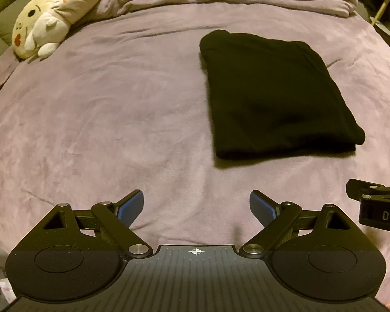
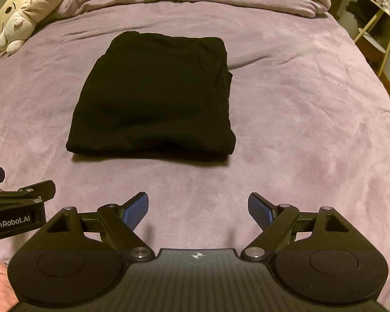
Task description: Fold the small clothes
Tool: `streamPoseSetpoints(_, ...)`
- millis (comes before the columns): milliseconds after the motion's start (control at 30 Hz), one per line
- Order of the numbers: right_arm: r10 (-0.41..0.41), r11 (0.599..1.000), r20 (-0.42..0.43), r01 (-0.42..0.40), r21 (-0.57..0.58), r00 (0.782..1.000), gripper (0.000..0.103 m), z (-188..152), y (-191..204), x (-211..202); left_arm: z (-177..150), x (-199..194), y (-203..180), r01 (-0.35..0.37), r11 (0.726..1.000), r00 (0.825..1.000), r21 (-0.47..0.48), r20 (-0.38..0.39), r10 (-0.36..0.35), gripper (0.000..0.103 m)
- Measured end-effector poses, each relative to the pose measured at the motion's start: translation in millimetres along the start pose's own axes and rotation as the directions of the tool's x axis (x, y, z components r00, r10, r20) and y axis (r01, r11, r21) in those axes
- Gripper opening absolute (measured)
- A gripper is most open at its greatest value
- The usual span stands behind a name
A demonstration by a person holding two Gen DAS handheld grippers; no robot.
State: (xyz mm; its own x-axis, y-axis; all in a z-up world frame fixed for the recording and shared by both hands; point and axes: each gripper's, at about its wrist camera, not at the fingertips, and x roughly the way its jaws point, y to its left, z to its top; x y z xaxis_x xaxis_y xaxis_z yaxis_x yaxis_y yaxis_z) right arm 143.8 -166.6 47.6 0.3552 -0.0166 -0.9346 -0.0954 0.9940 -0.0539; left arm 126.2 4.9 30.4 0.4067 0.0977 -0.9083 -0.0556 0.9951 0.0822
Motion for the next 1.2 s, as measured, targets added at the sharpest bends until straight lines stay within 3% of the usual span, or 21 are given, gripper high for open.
streamPoseSetpoints(167,0.000,1.000,0.003,0.000,-0.003,1.000,0.084,-0.9,0.9,-0.5,-0.2,0.2,-3.4,-0.027,0.999,1.000,0.026,0.011,0.027,0.093)
streamPoseSetpoints(500,-0.004,1.000,0.001,0.004,-0.002,1.000,0.084,-0.5,0.8,-1.0,-0.2,1.5,-2.3,0.015,1.000,1.000,0.017,0.000,-0.015,0.093)
streamPoseSetpoints(1067,-0.007,1.000,-0.004,0.007,-0.011,1.000,0.084,-0.4,0.4,2.2,-0.1,4.1,-4.4,0.009,1.000,1.000,0.027,-0.004,-0.009,0.095)
streamPoseSetpoints(1200,-0.007,1.000,-0.006,0.007,-0.011,1.000,0.084,-1.0,0.4,2.6,-2.9,2.2,-6.8,0.010,0.999,0.999,0.047,0.030,-0.012,0.095)
